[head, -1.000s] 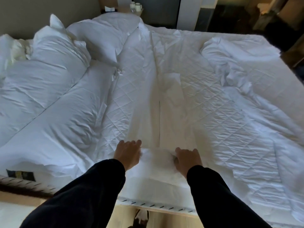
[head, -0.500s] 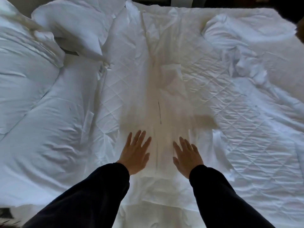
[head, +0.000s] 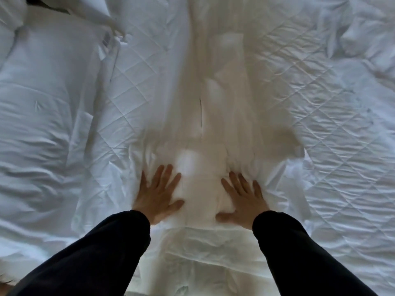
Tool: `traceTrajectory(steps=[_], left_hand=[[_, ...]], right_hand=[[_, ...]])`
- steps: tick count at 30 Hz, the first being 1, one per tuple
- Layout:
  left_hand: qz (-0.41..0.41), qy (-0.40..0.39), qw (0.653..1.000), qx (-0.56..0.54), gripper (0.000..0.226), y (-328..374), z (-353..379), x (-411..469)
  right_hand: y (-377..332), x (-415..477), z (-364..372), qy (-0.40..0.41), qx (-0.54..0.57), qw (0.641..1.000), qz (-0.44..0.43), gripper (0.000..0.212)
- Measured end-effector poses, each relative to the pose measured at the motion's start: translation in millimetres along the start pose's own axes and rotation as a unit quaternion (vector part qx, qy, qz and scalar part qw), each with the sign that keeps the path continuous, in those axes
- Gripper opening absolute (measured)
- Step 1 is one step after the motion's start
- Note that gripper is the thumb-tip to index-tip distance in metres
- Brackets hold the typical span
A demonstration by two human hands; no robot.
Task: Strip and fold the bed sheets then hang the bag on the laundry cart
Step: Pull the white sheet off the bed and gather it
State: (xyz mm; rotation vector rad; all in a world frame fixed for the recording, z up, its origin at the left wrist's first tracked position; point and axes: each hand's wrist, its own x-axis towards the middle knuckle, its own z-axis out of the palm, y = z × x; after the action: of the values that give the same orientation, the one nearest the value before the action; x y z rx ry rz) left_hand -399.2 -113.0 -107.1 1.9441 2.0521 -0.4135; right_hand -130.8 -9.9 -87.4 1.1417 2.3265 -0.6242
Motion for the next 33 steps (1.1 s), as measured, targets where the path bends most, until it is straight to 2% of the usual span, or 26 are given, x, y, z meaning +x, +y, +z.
traceTrajectory(steps=[3,6,8,11,12,15,19,21,24,26,33], left_hand=[[-0.004,0.011,1.0,0.014,0.082,0,5,1],[-0.005,-0.004,1.0,0.03,0.083,2,-3,1],[-0.017,-0.001,1.0,0.018,0.082,7,-13,-4],[0.008,0.041,0.999,-0.02,0.073,23,-17,-22],[0.024,0.047,0.998,-0.032,0.076,30,-15,-29],[0.03,0.011,0.999,-0.029,0.101,44,-15,-44],[0.023,-0.046,0.998,0.032,0.116,49,-17,-40],[0.002,-0.051,0.997,0.06,0.111,54,-22,-38],[-0.031,-0.053,0.997,0.041,0.09,64,-33,-41],[-0.047,-0.047,0.997,0.039,0.083,70,-42,-46],[-0.041,-0.011,0.999,0.033,0.08,84,-87,-88]], right_hand=[[12,2,8,0.023,-0.027,0.999,-0.025,0.105],[9,0,7,0.027,-0.033,0.999,-0.021,0.106],[1,-5,6,0.058,-0.048,0.997,-0.009,0.105],[-13,-17,11,0.07,-0.044,0.996,-0.014,0.09],[-16,-22,14,0.058,-0.051,0.997,-0.022,0.09],[-20,-34,18,0.052,-0.085,0.994,-0.048,0.107],[-20,-37,8,0.004,-0.177,0.984,-0.034,0.092],[-29,-36,4,0.02,-0.181,0.983,-0.022,0.075],[-37,-42,-8,0.079,-0.142,0.987,-0.01,0.052],[-36,-49,-20,0.072,-0.118,0.99,-0.026,0.048],[-40,-101,-54,0.083,-0.079,0.992,-0.043,0.045]])
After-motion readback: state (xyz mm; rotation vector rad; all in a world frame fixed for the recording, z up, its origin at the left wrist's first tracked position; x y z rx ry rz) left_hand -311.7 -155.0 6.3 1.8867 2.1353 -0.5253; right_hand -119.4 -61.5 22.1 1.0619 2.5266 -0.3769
